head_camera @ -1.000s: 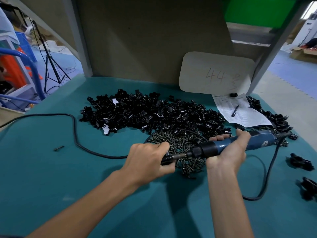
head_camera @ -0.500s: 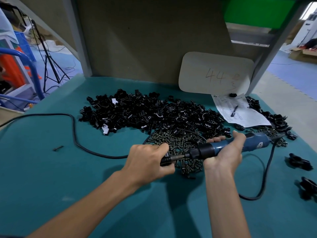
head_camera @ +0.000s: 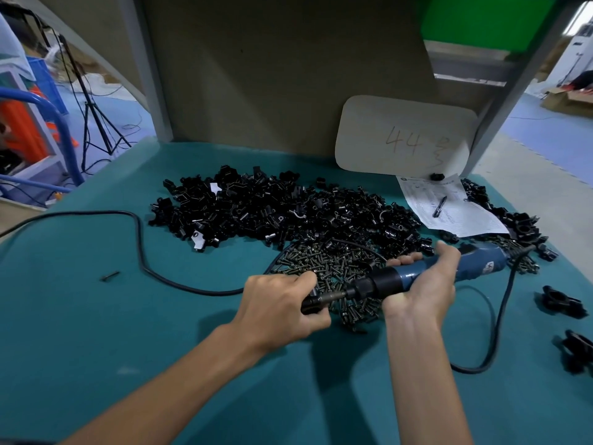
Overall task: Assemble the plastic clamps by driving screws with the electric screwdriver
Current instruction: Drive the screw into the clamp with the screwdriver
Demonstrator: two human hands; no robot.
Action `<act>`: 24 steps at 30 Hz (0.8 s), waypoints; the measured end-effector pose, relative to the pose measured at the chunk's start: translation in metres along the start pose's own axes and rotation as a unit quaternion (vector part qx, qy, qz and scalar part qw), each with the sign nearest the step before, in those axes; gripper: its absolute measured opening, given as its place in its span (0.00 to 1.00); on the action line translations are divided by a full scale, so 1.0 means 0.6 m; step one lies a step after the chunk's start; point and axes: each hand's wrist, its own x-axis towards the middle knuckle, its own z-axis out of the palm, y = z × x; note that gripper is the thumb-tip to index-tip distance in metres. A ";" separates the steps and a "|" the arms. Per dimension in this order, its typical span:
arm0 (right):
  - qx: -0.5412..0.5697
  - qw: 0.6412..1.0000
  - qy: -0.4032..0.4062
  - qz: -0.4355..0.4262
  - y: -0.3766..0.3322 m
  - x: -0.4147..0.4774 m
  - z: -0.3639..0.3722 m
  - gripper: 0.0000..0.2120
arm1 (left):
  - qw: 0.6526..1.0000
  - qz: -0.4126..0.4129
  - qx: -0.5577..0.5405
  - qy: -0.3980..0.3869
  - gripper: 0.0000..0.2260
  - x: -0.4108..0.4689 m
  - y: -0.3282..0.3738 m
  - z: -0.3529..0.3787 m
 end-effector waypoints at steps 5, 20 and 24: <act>0.010 0.998 -0.059 -0.016 -0.020 0.006 0.000 0.21 | 0.991 -0.076 -0.091 -0.062 0.19 0.004 0.019 0.004; -0.754 0.643 -0.019 -0.131 -0.065 0.121 -0.154 0.22 | 0.980 -0.126 -0.097 -0.123 0.25 0.014 -0.006 0.017; -0.743 0.623 -0.053 -0.240 -0.059 0.106 -0.147 0.30 | 0.968 -0.117 -0.133 -0.176 0.18 0.040 0.013 0.022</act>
